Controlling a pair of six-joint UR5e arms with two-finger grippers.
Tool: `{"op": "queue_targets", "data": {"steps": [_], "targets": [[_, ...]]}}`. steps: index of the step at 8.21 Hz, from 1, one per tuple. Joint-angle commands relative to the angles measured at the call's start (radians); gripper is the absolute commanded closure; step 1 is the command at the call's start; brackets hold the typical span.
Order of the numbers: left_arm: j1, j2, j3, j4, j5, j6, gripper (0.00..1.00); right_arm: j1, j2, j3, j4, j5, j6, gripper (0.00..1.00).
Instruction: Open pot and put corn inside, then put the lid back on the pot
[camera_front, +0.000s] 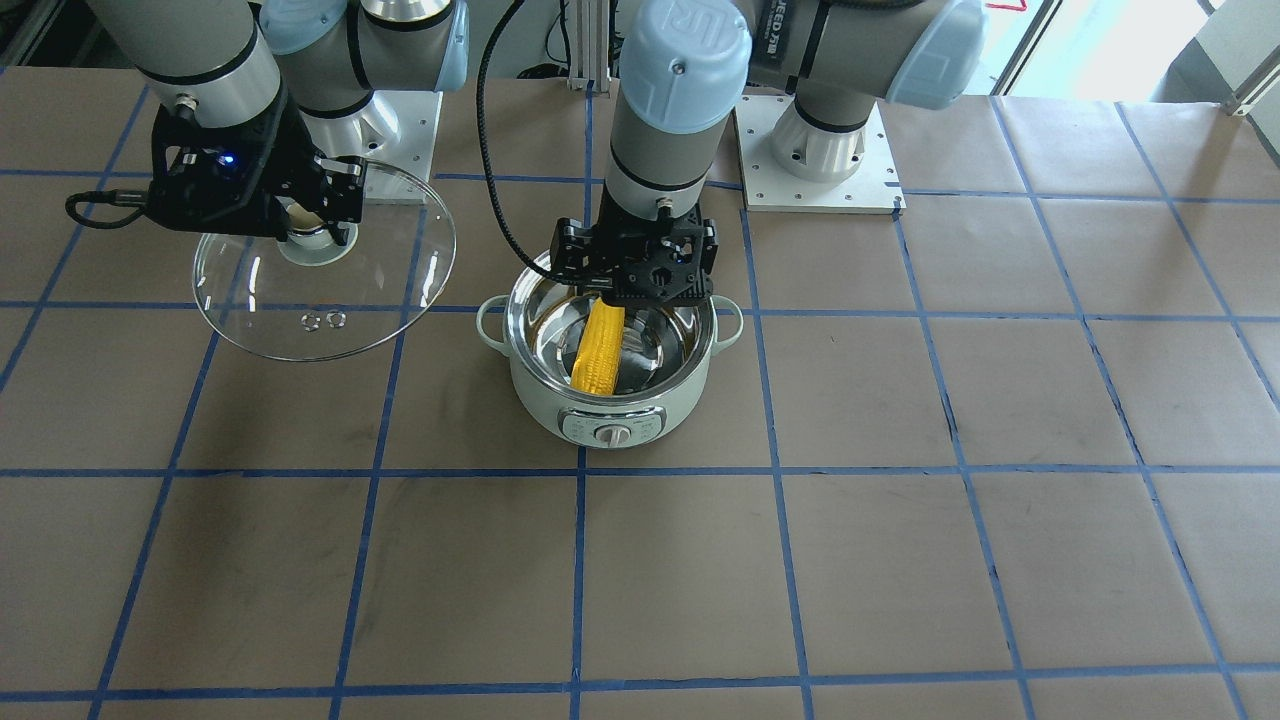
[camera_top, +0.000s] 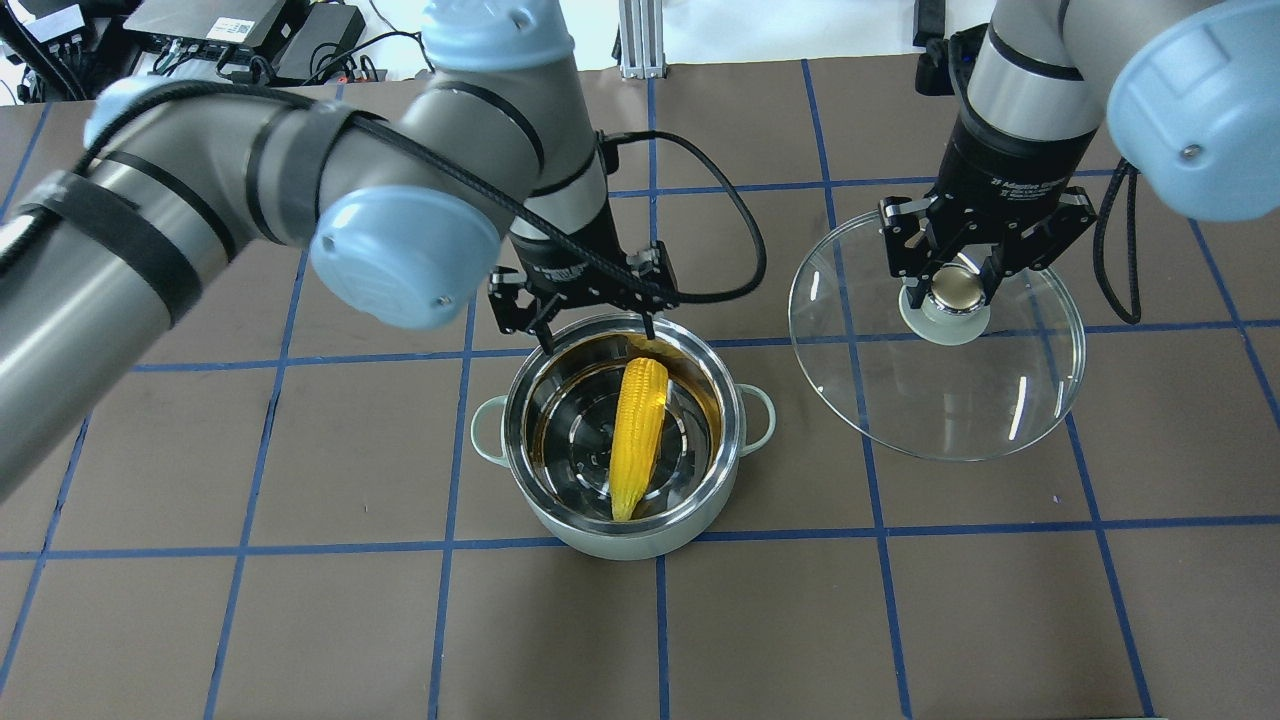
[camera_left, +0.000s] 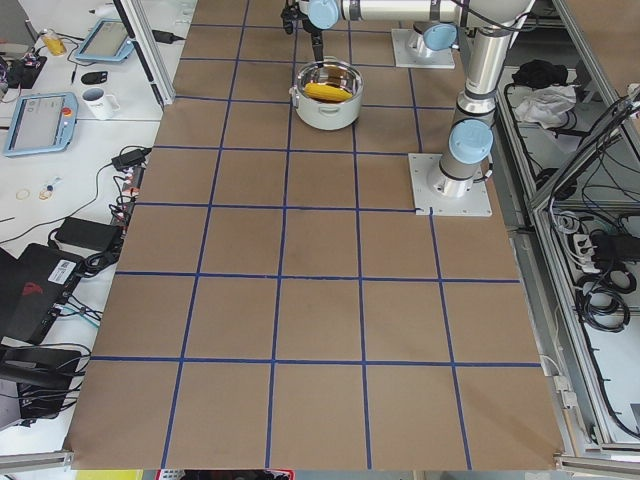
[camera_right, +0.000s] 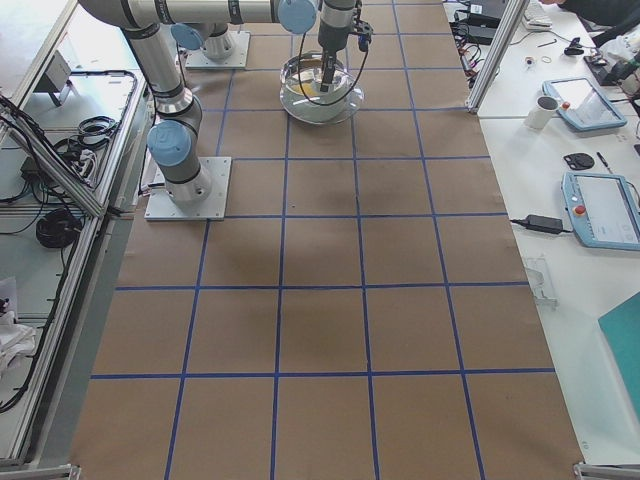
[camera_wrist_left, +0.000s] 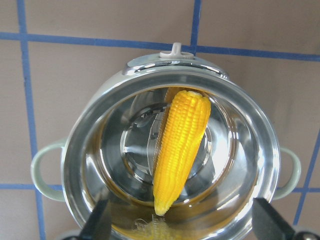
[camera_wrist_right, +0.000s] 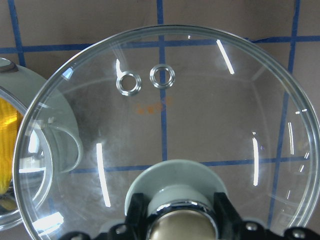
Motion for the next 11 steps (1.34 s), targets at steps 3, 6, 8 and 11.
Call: {"op": "queue_targets", "data": {"steps": [3, 6, 8, 11], "targets": [[0.274, 0.041, 0.201, -0.169, 0.011, 0.246, 0.00, 0.374, 0.156, -0.004, -0.196, -0.033, 0.348, 1.00], [0.351, 0.046, 0.203, -0.167, 0.073, 0.274, 0.00, 0.506, 0.265, -0.007, -0.325, 0.009, 0.585, 1.00], [0.352, 0.046, 0.203, -0.167, 0.073, 0.274, 0.00, 0.529, 0.279, -0.004, -0.321, 0.007, 0.613, 1.00], [0.356, 0.044, 0.203, -0.164, 0.076, 0.285, 0.00, 0.529, 0.284, -0.004, -0.327, 0.010, 0.576, 1.00]]}}
